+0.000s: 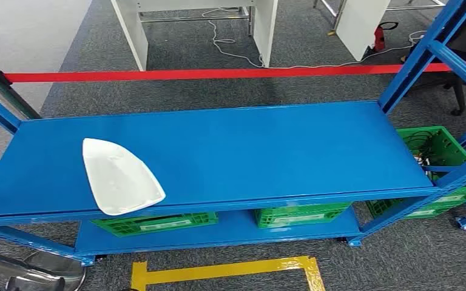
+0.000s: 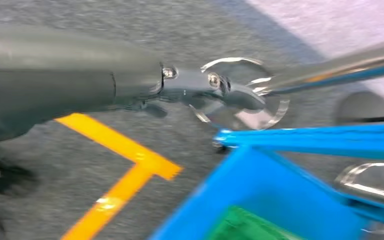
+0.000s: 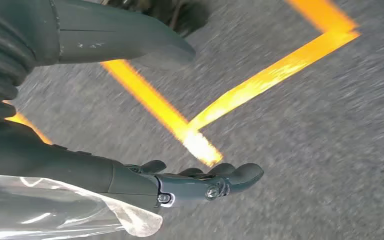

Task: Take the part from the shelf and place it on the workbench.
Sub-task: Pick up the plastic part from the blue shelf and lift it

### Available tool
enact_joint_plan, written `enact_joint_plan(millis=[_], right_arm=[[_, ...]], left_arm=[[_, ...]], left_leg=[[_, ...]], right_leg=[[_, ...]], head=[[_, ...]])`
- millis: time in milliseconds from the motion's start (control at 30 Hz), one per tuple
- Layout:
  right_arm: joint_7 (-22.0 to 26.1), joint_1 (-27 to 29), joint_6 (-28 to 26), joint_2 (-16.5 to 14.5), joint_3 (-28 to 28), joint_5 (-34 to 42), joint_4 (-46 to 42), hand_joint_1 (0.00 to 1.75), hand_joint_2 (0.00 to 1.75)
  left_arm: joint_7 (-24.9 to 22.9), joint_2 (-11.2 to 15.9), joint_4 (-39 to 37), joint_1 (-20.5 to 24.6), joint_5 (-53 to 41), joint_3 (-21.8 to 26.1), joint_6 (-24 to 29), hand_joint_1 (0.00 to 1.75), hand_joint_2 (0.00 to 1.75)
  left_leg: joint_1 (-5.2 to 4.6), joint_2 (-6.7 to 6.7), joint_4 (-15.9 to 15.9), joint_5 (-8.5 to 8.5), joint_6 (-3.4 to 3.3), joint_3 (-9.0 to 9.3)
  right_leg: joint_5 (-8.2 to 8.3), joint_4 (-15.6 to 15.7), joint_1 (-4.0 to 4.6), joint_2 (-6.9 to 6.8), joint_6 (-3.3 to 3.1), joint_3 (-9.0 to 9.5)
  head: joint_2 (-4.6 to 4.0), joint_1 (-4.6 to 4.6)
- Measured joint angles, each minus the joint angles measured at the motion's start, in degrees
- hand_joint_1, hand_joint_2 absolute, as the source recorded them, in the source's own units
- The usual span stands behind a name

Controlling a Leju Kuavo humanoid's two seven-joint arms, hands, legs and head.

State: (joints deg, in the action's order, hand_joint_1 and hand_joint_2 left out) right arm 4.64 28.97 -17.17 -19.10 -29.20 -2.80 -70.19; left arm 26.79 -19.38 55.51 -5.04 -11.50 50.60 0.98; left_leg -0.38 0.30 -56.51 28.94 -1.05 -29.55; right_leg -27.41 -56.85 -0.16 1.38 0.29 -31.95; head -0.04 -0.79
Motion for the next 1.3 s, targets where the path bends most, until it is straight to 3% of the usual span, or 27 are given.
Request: enact_joint_plan(millis=[67,200,333,500,667,800,900,1000,1300], right_arm=[[0.69,-0.83,2.07,-0.03,-0.90,-0.30,0.18,0.00,1.75],[2.82,-4.86,8.83,-0.17,-5.65,-3.49,2.61,0.00,1.75],[3.33,-6.98,10.74,-0.38,-9.44,-5.32,4.83,0.00,1.75],[-2.30,-9.57,15.87,-0.50,-13.63,-13.03,9.15,0.00,1.75],[-8.15,-12.53,15.02,-0.90,-17.11,-20.08,17.45,0.00,1.75],[-12.23,-11.03,15.07,-1.26,-14.50,-19.78,18.84,0.00,1.75],[-16.60,-7.21,15.06,-1.29,-8.20,-18.08,15.65,0.00,1.75],[-17.62,-4.55,15.14,-1.29,-3.51,-19.10,13.15,0.00,1.75],[-16.68,-3.68,14.48,-1.29,0.12,-20.82,11.99,0.00,1.75]], left_arm=[[0.03,0.16,1.57,-0.26,1.30,-2.40,0.33,0.00,1.75],[0.19,1.02,6.13,-0.68,6.11,-11.59,2.63,0.00,1.75],[0.42,1.71,8.52,-1.38,8.58,-17.83,4.01,0.00,1.75],[1.37,3.57,12.71,-2.56,13.29,-26.57,5.68,0.00,1.75],[2.55,7.17,19.03,-3.42,17.79,-38.01,9.01,0.00,1.75],[4.23,10.08,25.12,-4.75,17.65,-44.88,9.79,0.00,1.75],[5.24,12.15,29.75,-4.80,14.01,-49.08,11.09,0.00,1.75],[5.89,13.26,33.42,-5.04,10.84,-52.18,13.76,0.00,1.75],[5.72,13.72,36.82,-5.64,13.47,-53.97,20.45,0.00,1.75]], left_leg=[[0.00,-0.02,0.00,0.00,0.00,0.00],[-0.01,-0.04,-0.02,-0.01,0.00,0.03],[-0.01,-0.06,-0.05,-0.01,-0.01,0.02],[-0.01,-0.07,-0.09,-0.01,-0.01,0.02],[0.02,-0.21,-0.08,-0.05,-0.01,-0.08],[0.02,-0.68,-0.08,-0.15,-0.07,-0.18],[0.03,-0.71,-0.06,-0.15,-0.05,-0.17],[0.03,-0.67,-0.06,-0.17,-0.03,-0.16],[0.03,-0.61,-0.08,-0.13,-0.06,-0.11]], right_leg=[[0.00,0.00,0.00,0.01,0.00,0.00],[0.02,0.00,-0.03,-0.02,0.00,0.05],[0.02,0.00,-0.03,0.00,0.00,0.04],[0.01,-0.01,0.00,-0.03,0.00,-0.09],[0.01,-0.02,0.04,-0.24,-0.01,-0.10],[-0.10,-0.01,0.04,-0.78,0.02,-0.11],[-0.12,-0.02,0.04,-0.72,-0.02,0.10],[-0.11,-0.03,0.04,-0.65,-0.02,0.08],[-0.12,-0.03,0.01,-0.61,-0.01,0.05]], head=[[0.00,0.01],[0.00,0.01],[0.00,0.01],[0.00,0.02],[0.00,0.02],[0.00,0.01],[0.00,0.03],[0.00,0.02],[0.00,0.02]])
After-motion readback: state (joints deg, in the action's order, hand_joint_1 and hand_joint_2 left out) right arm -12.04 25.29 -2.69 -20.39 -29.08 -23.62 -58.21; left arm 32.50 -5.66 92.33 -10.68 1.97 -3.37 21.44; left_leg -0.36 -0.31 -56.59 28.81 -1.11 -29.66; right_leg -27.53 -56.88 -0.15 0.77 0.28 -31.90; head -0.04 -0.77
